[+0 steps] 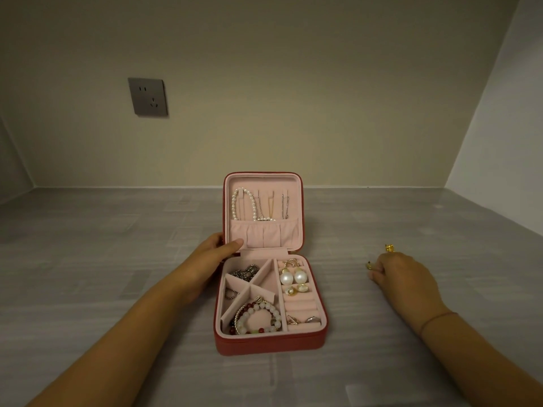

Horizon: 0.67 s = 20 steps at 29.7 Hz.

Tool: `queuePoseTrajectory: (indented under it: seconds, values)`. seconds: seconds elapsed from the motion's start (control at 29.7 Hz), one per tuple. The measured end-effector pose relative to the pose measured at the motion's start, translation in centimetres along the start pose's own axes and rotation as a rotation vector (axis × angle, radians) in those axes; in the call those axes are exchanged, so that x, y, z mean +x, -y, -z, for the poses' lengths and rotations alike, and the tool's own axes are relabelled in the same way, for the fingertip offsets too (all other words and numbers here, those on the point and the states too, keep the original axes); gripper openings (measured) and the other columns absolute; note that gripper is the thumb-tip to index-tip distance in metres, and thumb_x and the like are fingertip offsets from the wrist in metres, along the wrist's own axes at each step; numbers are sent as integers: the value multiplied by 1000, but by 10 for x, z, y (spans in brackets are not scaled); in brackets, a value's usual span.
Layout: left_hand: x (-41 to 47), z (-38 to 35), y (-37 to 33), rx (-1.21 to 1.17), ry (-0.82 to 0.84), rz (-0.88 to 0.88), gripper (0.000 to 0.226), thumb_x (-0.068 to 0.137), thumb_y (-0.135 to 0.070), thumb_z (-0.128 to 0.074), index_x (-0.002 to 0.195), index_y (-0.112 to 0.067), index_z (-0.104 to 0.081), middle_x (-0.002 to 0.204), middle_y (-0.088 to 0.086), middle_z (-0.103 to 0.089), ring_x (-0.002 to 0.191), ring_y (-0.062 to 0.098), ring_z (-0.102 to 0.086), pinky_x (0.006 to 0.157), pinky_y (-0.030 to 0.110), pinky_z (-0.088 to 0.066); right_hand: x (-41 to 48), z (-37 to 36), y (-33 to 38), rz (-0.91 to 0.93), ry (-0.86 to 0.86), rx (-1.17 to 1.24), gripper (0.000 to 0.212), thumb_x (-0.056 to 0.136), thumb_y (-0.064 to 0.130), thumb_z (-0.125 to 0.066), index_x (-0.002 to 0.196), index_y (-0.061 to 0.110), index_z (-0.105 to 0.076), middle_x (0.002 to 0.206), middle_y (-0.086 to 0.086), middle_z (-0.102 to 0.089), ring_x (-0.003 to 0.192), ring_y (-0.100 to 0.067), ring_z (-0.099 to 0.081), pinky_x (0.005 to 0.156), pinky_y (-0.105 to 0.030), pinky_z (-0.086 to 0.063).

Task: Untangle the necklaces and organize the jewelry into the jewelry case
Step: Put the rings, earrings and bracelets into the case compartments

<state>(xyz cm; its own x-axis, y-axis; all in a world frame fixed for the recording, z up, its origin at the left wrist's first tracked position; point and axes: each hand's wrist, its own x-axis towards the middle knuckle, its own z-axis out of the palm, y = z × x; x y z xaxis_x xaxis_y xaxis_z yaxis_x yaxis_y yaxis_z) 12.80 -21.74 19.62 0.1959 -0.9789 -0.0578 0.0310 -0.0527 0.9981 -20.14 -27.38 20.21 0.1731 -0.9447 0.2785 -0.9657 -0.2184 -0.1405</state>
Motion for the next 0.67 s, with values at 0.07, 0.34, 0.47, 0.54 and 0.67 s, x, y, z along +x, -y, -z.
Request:
queuePoseTrajectory:
  seconds: [0.07, 0.34, 0.47, 0.54, 0.67]
  values:
    - [0, 1, 0, 2, -3, 1, 42, 88, -29, -64, 126, -16, -52, 116, 7, -68, 106, 25, -66, 97, 47, -49, -2, 7, 0, -37, -8, 56, 21, 88, 26, -62, 76, 10, -58, 84, -7, -62, 75, -20, -53, 61, -26, -33]
    - [0, -1, -1, 6, -1, -2, 40, 89, -28, -63, 126, -17, -52, 116, 6, -68, 107, 25, -65, 97, 47, -49, -37, 47, 54, -16, 373, 1066, 5, 81, 5, -68, 77, 2, -69, 60, -3, -67, 54, -7, -59, 53, -14, -45]
    - [-1, -1, -1, 8, -8, 3, 41, 89, -28, -62, 127, -17, -52, 116, 6, -68, 106, 25, -65, 97, 46, -49, -52, 45, 78, -38, 524, 1170, 7, 79, 9, -71, 84, 8, -75, 84, -4, -75, 79, -9, -69, 71, -14, -51]
    - [-2, -1, -1, 9, -5, -1, 42, 89, -28, -63, 127, -17, -51, 116, 6, -68, 106, 24, -65, 97, 46, -49, -56, 40, 86, -93, 575, 1192, 7, 79, 10, -71, 85, 8, -75, 85, -4, -75, 82, -12, -71, 70, -14, -52]
    - [-1, 0, -1, 14, -1, 0, 46, 87, -31, -64, 129, -18, -50, 118, 5, -67, 107, 24, -65, 98, 47, -48, -56, 32, 96, -188, 542, 1247, 11, 80, 11, -71, 88, 4, -75, 84, -8, -75, 80, -15, -71, 64, -14, -53]
